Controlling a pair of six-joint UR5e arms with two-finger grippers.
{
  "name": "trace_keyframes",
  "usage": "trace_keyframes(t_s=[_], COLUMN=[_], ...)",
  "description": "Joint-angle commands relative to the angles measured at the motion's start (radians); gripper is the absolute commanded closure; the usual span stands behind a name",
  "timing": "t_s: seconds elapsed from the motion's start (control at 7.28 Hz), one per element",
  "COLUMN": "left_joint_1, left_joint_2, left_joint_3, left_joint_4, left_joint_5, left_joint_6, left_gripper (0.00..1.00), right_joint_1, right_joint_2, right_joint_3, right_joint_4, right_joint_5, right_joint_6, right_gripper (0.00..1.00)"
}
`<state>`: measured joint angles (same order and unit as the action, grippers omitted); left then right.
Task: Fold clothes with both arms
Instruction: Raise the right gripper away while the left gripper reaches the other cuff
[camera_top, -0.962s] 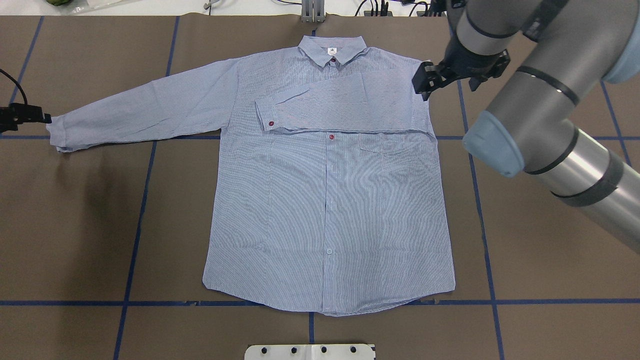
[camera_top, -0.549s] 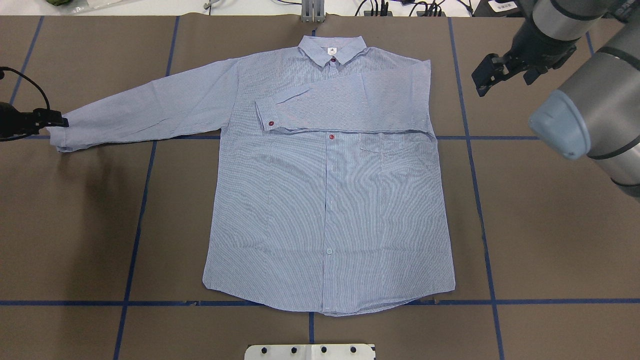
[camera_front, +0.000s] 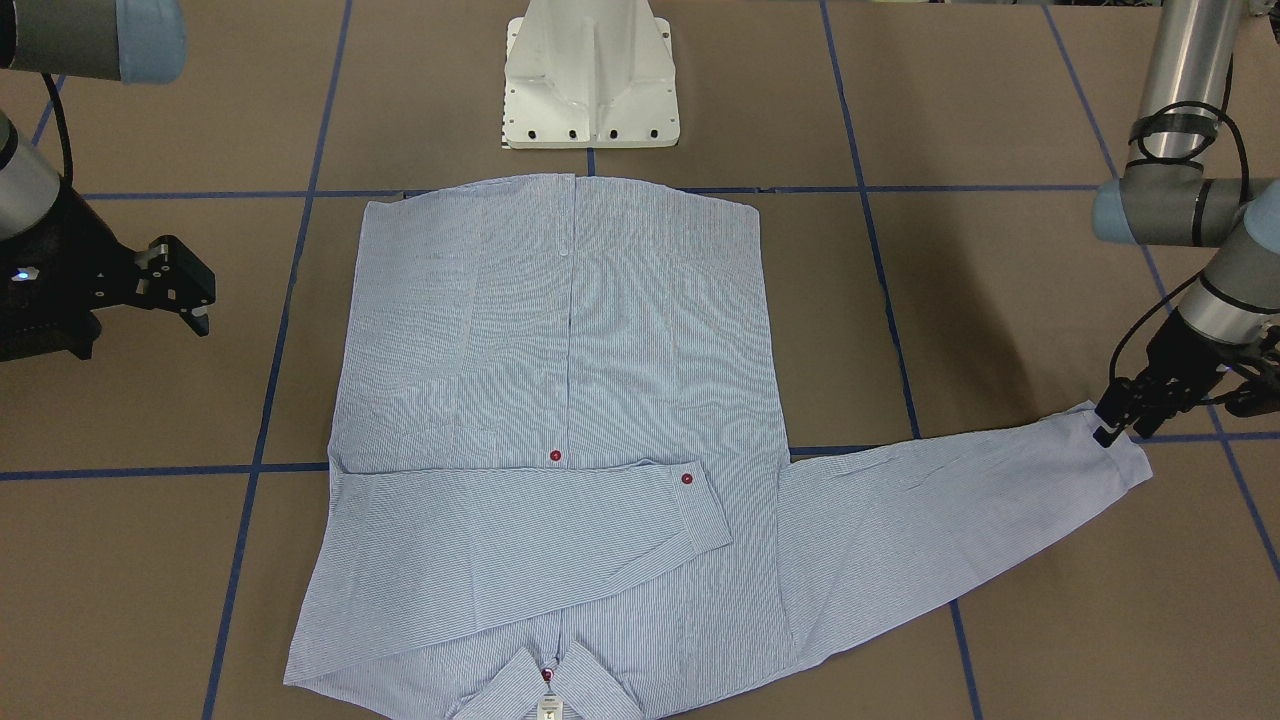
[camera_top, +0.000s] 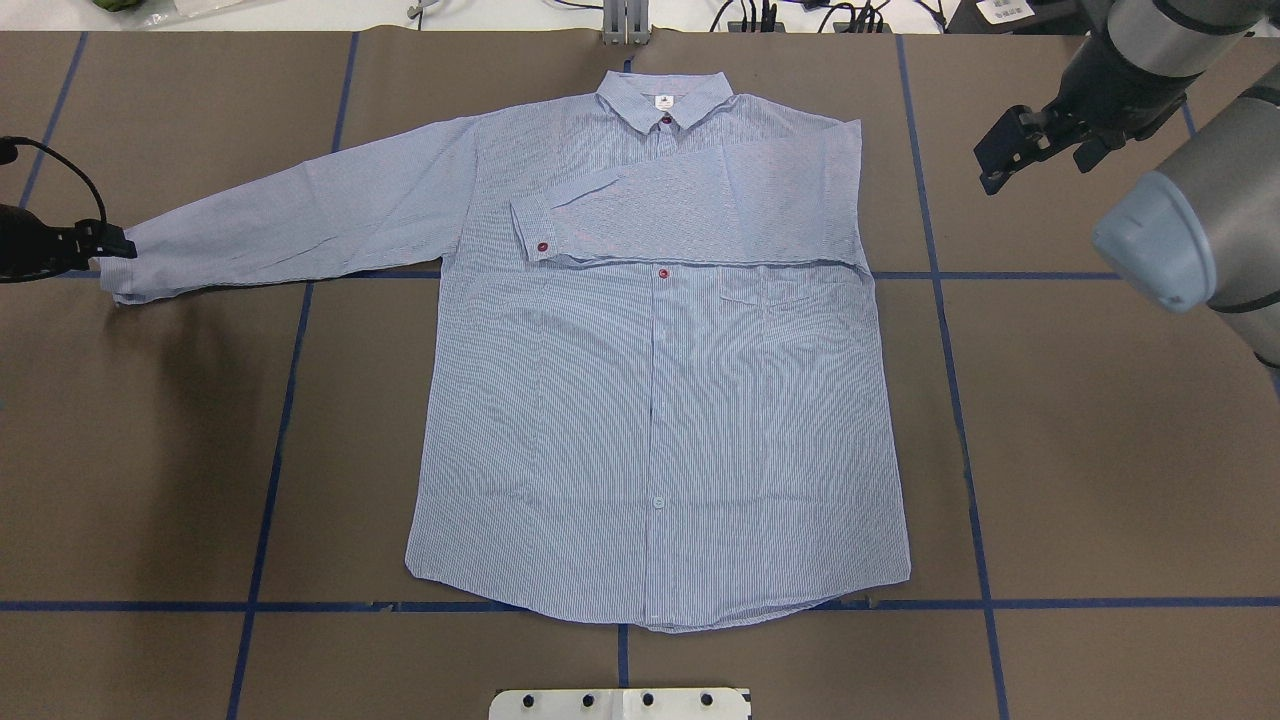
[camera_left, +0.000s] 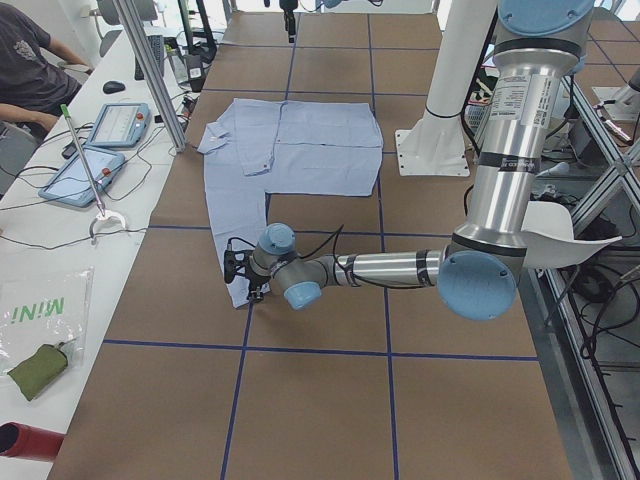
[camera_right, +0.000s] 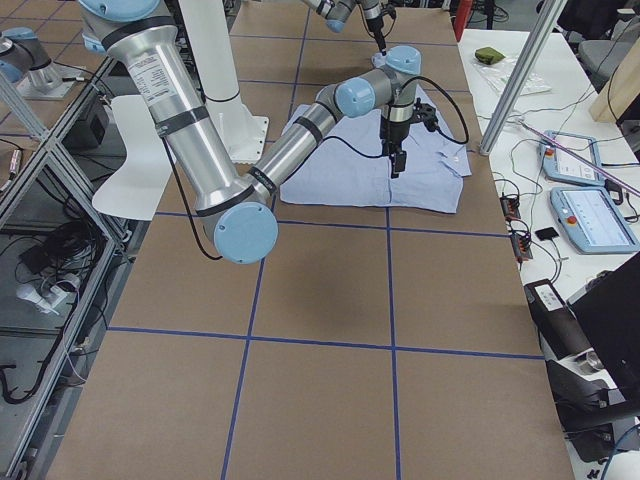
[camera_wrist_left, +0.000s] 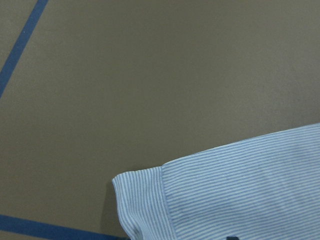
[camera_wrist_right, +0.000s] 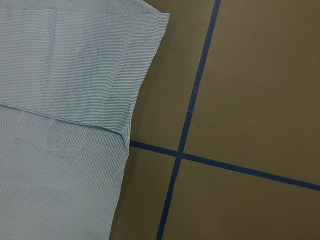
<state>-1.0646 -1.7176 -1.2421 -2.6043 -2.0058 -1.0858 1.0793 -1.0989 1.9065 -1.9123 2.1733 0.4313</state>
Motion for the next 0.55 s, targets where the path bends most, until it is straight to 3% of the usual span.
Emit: trace_keyframes(t_s=[0.0,0.41], left_joint_1=[0.002,0.002], left_joint_2=[-0.002,-0.002], left_joint_3=[0.009,0.021], left_joint_4=[0.001,0.003], left_joint_5=[0.001,0.015], left_joint_6=[0.0,-0.002], left_gripper=[0.4,0.52], right_joint_1=[0.001,-0.001], right_joint_2=[0.001,0.005], right_joint_3=[0.0,0.002], right_joint_4=[-0.001,0.002], right_joint_5=[0.003,0.0], right_joint_6=[0.001,0.003], right_gripper=[0.0,0.0])
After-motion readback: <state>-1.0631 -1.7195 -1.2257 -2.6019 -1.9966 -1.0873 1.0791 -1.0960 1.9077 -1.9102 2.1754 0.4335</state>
